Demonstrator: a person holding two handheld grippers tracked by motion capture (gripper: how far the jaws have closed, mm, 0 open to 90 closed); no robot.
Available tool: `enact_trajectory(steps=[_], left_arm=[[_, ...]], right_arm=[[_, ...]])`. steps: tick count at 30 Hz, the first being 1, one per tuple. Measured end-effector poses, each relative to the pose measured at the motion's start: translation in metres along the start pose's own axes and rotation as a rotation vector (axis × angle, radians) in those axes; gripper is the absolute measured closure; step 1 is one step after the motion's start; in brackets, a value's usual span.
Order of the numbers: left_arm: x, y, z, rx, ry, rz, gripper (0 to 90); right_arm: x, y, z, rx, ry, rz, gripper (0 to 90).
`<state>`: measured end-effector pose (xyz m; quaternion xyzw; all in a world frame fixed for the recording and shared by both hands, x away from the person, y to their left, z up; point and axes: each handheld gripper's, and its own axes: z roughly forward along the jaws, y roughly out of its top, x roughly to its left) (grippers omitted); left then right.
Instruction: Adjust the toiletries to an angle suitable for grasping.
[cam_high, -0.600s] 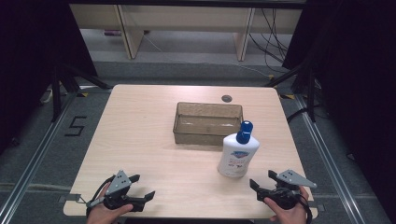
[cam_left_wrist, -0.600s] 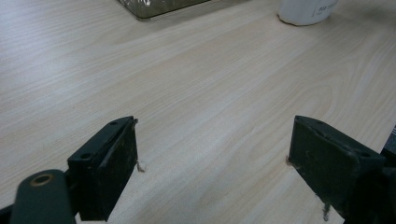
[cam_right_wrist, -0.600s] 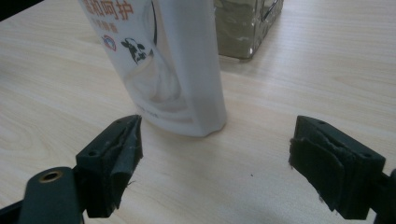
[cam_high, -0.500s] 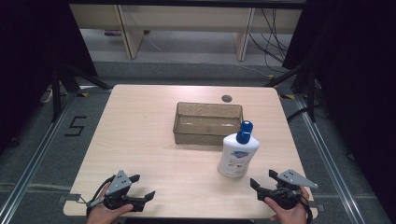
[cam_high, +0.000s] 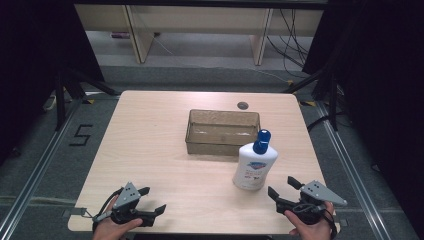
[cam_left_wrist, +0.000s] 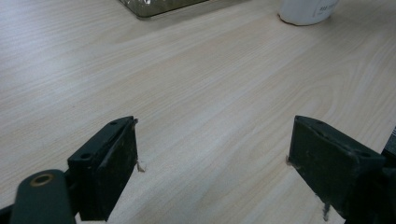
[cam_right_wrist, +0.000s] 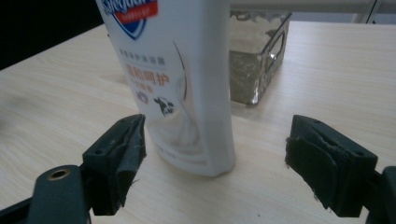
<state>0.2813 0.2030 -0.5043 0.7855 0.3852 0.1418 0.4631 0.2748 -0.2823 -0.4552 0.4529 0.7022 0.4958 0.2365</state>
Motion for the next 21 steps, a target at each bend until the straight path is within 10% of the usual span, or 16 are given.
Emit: enact_trajectory(steps=[21], left_arm=[[0.001,0.000,0.000,-0.007,-0.012,0.001,14.9]], right_arm=[[0.011,0.026,-0.011,-0.070,0.020,-0.066,21.3]])
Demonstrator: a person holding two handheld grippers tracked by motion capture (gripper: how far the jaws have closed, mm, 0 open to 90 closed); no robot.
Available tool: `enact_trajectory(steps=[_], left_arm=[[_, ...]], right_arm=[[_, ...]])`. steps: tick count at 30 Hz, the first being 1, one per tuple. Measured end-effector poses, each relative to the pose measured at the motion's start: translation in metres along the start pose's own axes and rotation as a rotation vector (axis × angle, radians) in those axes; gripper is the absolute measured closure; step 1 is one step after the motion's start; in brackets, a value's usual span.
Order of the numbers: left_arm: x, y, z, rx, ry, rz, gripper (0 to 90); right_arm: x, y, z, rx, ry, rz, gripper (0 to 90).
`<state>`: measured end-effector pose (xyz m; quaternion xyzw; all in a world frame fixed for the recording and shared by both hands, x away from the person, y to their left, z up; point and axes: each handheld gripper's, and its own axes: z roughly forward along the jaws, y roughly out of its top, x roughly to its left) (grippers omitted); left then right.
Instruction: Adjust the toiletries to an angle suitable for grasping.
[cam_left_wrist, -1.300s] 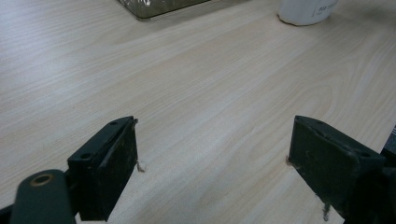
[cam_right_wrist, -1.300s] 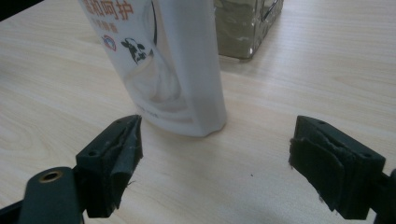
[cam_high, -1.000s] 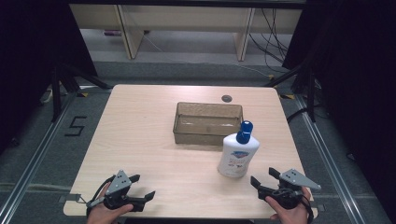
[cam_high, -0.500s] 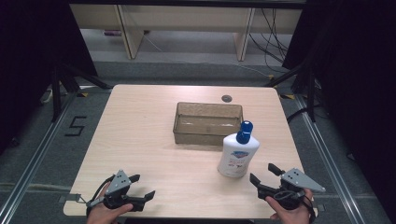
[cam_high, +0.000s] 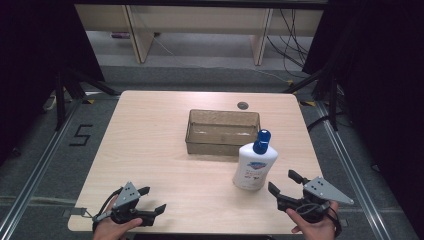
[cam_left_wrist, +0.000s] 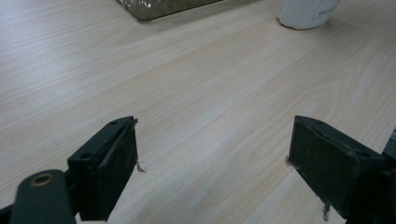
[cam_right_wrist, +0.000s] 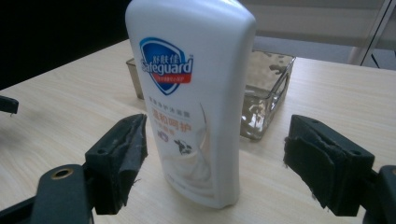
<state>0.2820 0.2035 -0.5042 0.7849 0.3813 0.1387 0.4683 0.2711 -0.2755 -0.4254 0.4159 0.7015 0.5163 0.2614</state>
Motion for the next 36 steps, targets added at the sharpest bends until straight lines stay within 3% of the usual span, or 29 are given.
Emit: enact_trajectory(steps=[1,3,7,10,11,12,17,18,24,25,26,32,34,36], left_arm=[[0.000,0.000,0.000,-0.001,0.001,-0.002,14.9],[0.000,0.000,0.000,-0.001,0.002,0.000,14.9],[0.000,0.000,0.000,0.000,0.003,-0.001,14.9],[0.000,0.000,0.000,-0.001,0.003,0.000,14.9],[0.000,0.000,0.000,-0.001,0.003,-0.001,14.9],[0.000,0.000,0.000,0.000,0.004,-0.003,14.9],[0.000,0.000,0.000,0.000,0.002,0.000,14.9],[0.000,0.000,0.000,0.002,0.009,-0.007,14.9],[0.000,0.000,0.000,0.005,0.010,-0.006,14.9],[0.000,0.000,0.000,0.006,0.010,-0.005,14.9],[0.000,0.000,0.000,0.005,0.010,-0.005,14.9],[0.002,0.000,0.001,-0.005,0.005,-0.005,14.9],[0.002,0.000,0.000,-0.004,0.005,-0.004,14.9],[0.002,0.000,0.000,-0.003,0.006,-0.004,14.9]], right_arm=[[0.002,0.001,-0.001,0.020,-0.006,0.023,21.3],[0.000,0.004,0.000,-0.011,-0.001,-0.028,21.3],[0.005,0.010,0.000,-0.006,0.025,-0.011,20.9],[0.006,0.014,0.000,-0.024,0.018,-0.041,20.7],[0.008,0.015,0.000,-0.012,0.030,-0.012,20.6],[0.007,0.016,-0.001,-0.014,0.022,-0.030,20.6],[0.008,0.022,-0.003,-0.033,0.016,-0.020,20.6],[0.007,0.026,-0.003,-0.048,0.013,-0.042,20.6],[0.008,0.035,-0.003,-0.060,0.015,-0.068,20.7],[0.010,0.037,-0.004,-0.045,0.019,-0.047,20.7],[0.010,0.038,-0.004,-0.054,0.003,-0.060,20.8],[0.011,0.051,-0.002,-0.065,0.020,-0.063,21.0],[0.012,0.060,-0.001,-0.078,0.019,-0.088,21.4],[0.014,0.062,-0.001,-0.067,0.017,-0.069,21.4]])
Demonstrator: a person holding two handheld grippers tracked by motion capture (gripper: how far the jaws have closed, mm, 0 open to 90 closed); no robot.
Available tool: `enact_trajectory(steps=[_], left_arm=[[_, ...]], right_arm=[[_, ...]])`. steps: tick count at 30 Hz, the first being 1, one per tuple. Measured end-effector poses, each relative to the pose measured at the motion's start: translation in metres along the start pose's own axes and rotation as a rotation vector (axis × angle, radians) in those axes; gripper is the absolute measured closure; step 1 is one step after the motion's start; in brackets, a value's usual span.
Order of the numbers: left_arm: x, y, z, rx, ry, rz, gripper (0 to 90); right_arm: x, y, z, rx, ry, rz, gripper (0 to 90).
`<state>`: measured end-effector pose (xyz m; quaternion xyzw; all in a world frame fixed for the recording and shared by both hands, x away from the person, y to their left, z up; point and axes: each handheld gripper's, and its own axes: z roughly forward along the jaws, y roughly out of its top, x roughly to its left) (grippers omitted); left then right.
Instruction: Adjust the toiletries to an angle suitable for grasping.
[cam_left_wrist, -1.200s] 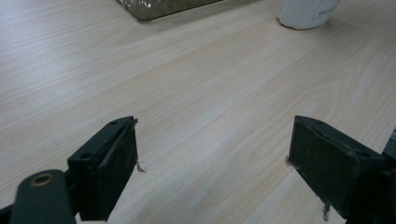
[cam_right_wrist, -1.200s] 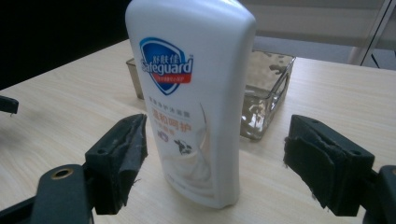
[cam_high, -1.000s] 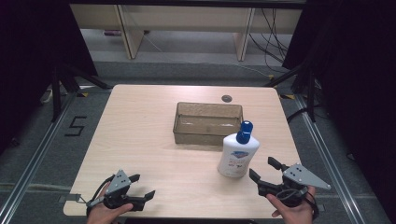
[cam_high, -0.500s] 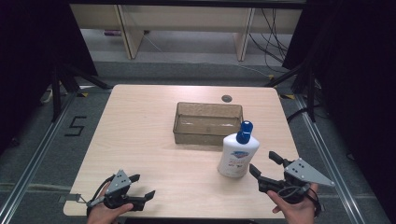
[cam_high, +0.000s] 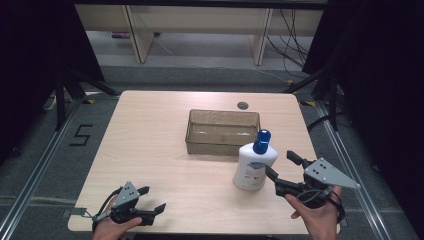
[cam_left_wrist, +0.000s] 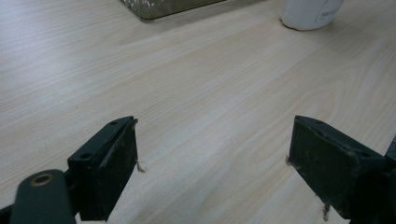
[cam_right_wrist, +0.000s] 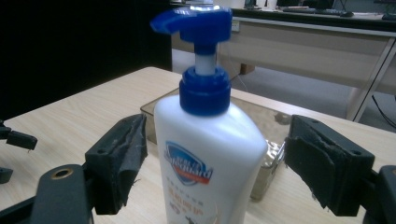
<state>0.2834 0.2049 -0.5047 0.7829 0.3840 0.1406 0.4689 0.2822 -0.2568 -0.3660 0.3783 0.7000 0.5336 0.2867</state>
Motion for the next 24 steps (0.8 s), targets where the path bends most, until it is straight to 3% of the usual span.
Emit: enact_trajectory(steps=[1,8,16,17,18,19,24], left_arm=[[0.000,0.000,0.000,0.000,-0.001,0.001,14.9],[-0.001,0.000,0.000,-0.001,-0.003,0.006,14.9],[-0.001,0.000,0.000,-0.004,-0.001,0.000,14.9],[-0.001,0.000,0.000,-0.003,-0.002,0.001,14.9],[-0.001,0.000,0.000,-0.003,-0.003,0.001,14.9],[-0.001,0.000,0.000,0.001,-0.002,0.006,14.9],[-0.001,0.000,0.000,-0.003,-0.003,0.001,14.9]], right_arm=[[-0.002,0.002,0.002,-0.018,0.001,-0.034,21.7],[0.001,0.006,0.006,-0.016,0.016,-0.010,23.8],[0.001,0.011,0.017,-0.022,0.026,-0.043,27.0],[0.001,0.011,0.019,-0.025,0.026,-0.042,27.3],[0.003,0.011,0.019,-0.010,0.031,-0.010,27.6],[0.000,0.013,0.022,-0.027,0.031,-0.047,27.6],[0.001,0.017,0.028,-0.023,0.036,-0.030,27.9]])
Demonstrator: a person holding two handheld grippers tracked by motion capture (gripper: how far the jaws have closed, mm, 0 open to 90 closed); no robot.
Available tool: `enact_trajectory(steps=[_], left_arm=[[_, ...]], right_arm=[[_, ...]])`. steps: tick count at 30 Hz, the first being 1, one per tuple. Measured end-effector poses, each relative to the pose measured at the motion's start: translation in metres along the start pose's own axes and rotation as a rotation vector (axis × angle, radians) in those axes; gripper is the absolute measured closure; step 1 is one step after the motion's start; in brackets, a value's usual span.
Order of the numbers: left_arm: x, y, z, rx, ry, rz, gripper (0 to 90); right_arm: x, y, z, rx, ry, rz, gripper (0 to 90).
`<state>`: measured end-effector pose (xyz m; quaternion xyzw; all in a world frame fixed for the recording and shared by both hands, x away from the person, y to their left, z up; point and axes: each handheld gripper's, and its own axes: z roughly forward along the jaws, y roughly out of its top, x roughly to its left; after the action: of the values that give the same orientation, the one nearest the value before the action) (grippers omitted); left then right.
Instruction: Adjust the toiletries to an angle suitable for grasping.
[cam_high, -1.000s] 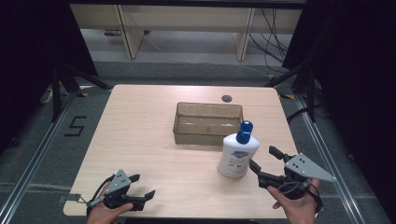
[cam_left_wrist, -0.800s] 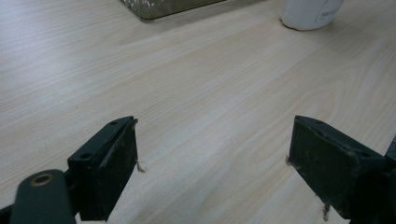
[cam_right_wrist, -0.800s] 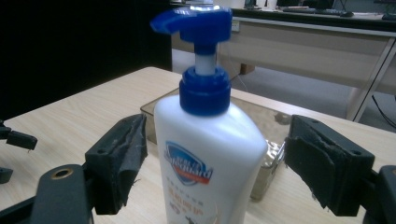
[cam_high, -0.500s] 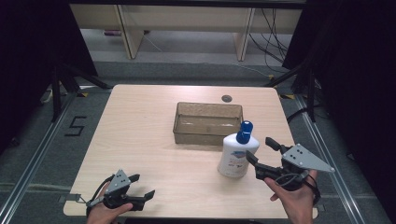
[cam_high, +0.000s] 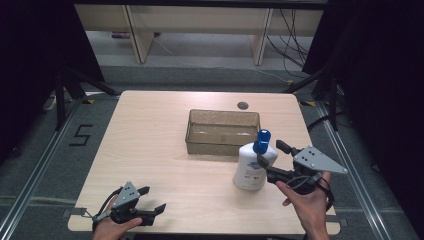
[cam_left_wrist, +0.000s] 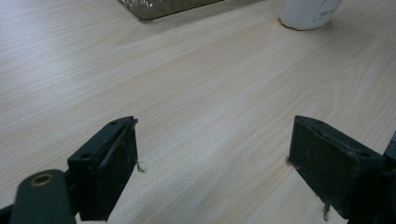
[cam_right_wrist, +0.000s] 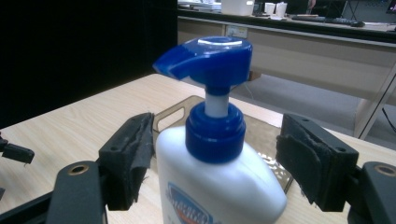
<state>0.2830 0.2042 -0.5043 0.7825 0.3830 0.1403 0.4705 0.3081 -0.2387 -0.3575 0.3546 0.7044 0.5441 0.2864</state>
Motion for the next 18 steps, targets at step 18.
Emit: enact_trajectory(steps=[18], left_arm=[[0.000,0.000,0.000,0.003,-0.002,0.003,14.9]], right_arm=[[-0.001,0.009,0.019,-0.009,0.010,-0.014,32.6]])
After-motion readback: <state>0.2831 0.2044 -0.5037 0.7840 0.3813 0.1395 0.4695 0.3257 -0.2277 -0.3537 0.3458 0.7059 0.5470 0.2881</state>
